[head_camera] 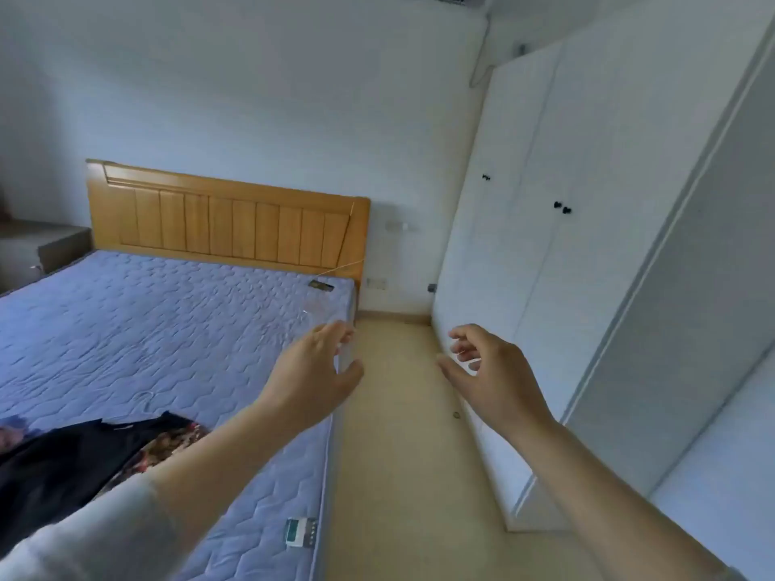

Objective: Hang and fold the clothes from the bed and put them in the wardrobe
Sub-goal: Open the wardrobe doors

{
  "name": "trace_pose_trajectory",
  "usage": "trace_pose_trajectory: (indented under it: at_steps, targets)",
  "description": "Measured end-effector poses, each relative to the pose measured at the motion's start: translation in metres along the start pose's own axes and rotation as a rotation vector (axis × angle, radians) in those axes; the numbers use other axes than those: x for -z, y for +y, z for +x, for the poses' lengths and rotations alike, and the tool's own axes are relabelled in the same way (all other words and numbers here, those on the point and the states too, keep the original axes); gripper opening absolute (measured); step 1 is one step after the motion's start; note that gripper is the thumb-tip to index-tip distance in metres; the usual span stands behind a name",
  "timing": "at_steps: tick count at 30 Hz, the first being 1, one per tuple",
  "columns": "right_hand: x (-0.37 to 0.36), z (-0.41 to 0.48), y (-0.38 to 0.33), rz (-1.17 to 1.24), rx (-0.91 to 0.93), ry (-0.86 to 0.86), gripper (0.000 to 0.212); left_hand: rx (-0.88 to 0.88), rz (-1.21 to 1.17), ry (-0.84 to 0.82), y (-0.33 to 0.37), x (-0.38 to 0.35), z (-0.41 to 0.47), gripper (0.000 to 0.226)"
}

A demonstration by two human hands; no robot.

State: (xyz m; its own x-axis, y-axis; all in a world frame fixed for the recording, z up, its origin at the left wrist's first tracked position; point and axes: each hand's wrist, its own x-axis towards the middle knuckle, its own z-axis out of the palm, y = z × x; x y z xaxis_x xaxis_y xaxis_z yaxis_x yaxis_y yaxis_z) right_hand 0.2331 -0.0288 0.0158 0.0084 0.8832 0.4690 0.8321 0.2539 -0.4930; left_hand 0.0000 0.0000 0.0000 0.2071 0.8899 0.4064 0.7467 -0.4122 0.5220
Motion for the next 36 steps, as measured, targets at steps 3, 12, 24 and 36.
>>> trace_pose_trajectory:
  at_steps: [3, 12, 24, 36]
  targets:
    - [0.039, 0.017, 0.031, 0.005, -0.003, 0.103, 0.032, -0.087, -0.027, 0.046, 0.039, -0.021, 0.038, 0.039]
    - [0.105, 0.096, 0.105, -0.079, -0.017, 0.26, 0.034, -0.261, -0.083, 0.097, 0.109, -0.072, 0.162, 0.04]
    - [0.094, 0.267, 0.182, -0.109, -0.029, 0.409, 0.032, -0.393, -0.092, 0.115, 0.112, -0.122, 0.362, 0.041]
    - [0.081, 0.403, 0.291, -0.136, -0.078, 0.476, 0.03, -0.459, -0.146, 0.082, 0.113, -0.217, 0.526, 0.035]
